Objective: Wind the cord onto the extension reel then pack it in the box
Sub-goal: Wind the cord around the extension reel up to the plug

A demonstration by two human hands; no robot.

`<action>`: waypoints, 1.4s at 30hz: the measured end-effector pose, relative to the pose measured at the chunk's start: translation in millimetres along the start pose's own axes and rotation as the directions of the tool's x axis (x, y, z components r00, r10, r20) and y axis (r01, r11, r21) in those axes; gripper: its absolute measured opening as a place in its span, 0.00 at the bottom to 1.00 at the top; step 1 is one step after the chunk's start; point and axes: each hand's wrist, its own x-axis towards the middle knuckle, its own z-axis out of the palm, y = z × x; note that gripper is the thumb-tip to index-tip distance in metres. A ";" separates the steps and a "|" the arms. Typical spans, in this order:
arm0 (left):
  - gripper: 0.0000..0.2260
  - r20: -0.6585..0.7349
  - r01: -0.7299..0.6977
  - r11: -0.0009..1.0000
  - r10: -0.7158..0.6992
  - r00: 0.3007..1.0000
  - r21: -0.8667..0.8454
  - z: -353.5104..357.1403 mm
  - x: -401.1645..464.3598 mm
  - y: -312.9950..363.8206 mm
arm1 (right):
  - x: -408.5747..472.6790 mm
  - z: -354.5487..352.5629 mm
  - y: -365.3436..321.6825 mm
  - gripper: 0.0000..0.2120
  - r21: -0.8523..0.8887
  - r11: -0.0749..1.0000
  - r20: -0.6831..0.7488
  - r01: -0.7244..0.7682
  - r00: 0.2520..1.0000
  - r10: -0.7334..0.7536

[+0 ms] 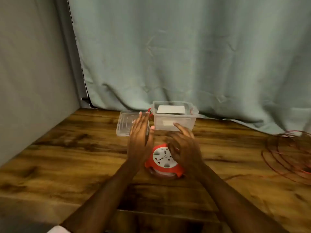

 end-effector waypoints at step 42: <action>0.12 0.427 0.505 0.861 -0.437 0.792 -0.057 63.3 18.4 -73.7 | 21.2 31.2 20.2 0.24 0.031 0.926 0.238 -0.377 0.902 0.360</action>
